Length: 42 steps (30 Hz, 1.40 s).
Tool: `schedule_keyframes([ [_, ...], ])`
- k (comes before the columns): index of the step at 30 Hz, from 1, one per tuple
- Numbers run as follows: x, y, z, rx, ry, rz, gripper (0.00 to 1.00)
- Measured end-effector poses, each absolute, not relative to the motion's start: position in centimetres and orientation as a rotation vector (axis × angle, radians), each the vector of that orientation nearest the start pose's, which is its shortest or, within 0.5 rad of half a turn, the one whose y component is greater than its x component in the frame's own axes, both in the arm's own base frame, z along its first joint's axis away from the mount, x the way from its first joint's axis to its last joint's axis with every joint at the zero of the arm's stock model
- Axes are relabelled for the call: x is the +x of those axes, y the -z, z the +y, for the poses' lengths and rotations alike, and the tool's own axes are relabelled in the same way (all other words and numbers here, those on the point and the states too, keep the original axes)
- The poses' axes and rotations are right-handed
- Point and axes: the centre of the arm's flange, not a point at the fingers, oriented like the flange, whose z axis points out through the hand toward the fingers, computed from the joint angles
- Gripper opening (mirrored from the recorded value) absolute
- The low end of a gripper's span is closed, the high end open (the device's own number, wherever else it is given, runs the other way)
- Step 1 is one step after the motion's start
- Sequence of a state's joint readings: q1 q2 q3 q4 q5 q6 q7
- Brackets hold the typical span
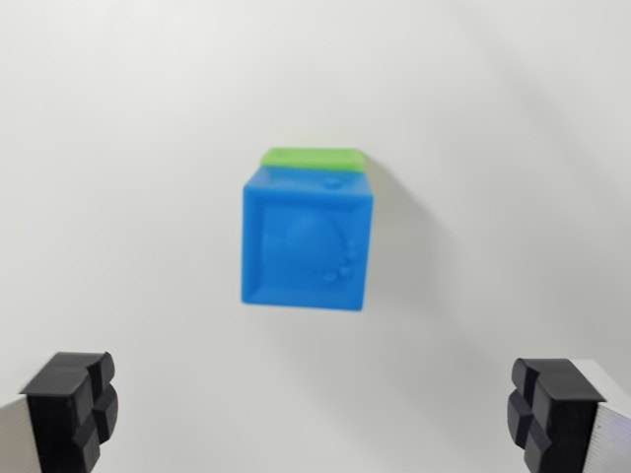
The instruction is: Stack cube
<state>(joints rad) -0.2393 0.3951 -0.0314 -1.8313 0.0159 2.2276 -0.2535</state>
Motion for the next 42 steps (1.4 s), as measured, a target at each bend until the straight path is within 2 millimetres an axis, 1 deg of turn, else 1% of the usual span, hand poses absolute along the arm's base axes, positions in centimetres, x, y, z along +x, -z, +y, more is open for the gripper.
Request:
schedule_keyframes([
  [6,61.8,-34.5,-17.0,-3.141,0.004,0.038,1.00],
  [21,61.8,-40.5,-17.0,-3.139,0.004,0.037,1.00],
  [29,61.8,-43.1,-17.0,-3.139,0.005,0.037,1.00],
  [37,61.9,-45.0,-17.0,-3.139,0.005,0.037,1.00],
  [42,61.9,-45.9,-17.0,-3.139,0.006,0.037,1.00],
])
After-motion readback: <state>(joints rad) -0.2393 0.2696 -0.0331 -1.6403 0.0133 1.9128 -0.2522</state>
